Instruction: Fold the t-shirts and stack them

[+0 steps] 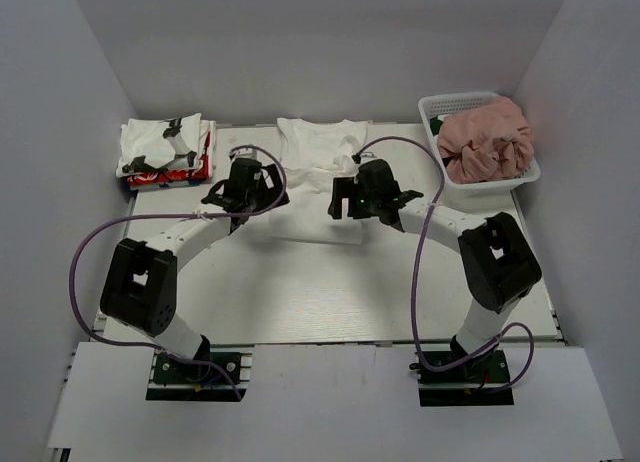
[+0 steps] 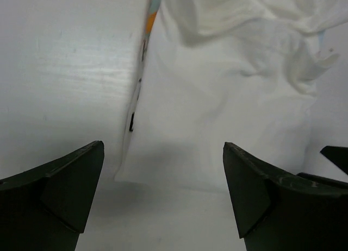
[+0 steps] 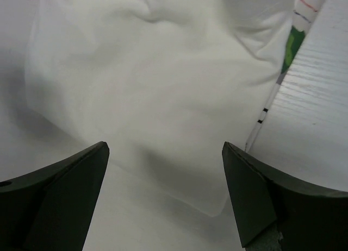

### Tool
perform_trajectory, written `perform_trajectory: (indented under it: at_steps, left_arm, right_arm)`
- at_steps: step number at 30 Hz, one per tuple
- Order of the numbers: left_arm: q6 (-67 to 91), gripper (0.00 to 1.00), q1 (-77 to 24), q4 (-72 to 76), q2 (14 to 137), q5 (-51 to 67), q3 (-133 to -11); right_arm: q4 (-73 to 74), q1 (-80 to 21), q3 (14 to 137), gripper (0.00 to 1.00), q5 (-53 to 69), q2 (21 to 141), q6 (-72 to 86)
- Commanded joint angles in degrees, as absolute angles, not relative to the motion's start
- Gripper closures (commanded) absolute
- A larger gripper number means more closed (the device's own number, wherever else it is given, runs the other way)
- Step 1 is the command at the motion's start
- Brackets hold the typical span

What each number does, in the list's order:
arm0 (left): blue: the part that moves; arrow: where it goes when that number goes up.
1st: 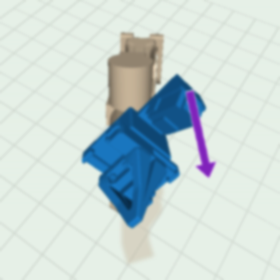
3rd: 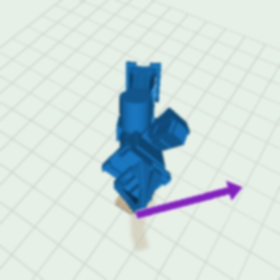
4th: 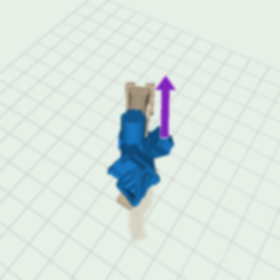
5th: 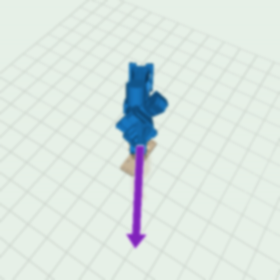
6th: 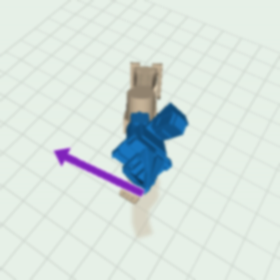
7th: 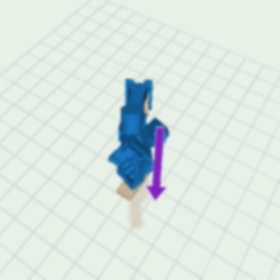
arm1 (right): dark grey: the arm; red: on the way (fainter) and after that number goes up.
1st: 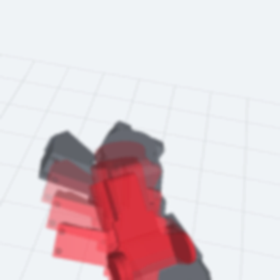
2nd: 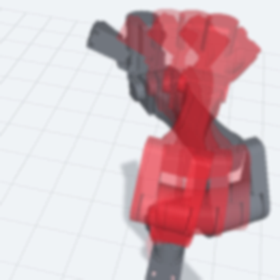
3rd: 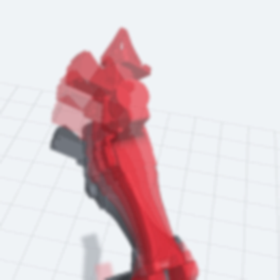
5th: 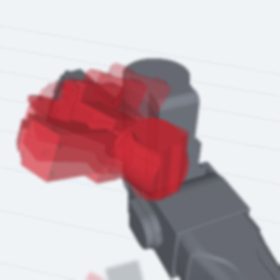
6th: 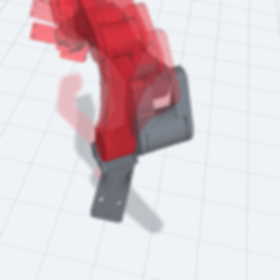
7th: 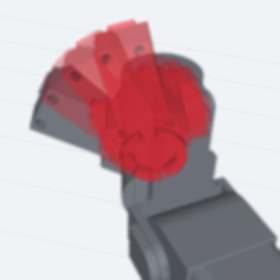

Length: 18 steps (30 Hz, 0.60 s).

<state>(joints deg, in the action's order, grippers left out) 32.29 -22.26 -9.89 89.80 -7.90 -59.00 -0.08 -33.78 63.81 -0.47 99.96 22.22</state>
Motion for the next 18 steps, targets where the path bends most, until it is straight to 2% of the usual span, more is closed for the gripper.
perform_trajectory:
  at_steps: [1,4,14,16,17,18]
  left_arm:
    - [36.28,0.0,-22.32,-14.67,88.15,-7.2,-54.68]
    - [36.91,0.0,-22.32,-15.29,86.66,-11.07,-51.42]
    - [38.67,0.0,-22.32,-13.01,93.51,-8.53,-50.27]
    - [38.67,0.04,-22.32,-11.78,95.71,-7.82,-50.27]
    - [38.67,0.14,-22.32,-11.78,96.41,-6.95,-50.27]
    - [38.67,0.18,-22.32,-11.26,97.63,-6.94,-50.27]
  right_arm:
    - [-2.12,-34.54,65.47,0.1,4.65,100.36,21.62]
    - [-1.14,-34.89,62.68,0.1,2.12,100.11,25.65]
    - [-1.85,-34.63,51.42,0.1,-5.0,94.75,37.52]
    - [-1.41,-34.89,50.63,0.1,-5.79,94.75,37.7]
    - [-1.49,-34.89,50.36,0.1,-6.06,95.01,37.62]
    - [-1.67,-34.72,50.45,0.1,-5.89,95.18,37.79]
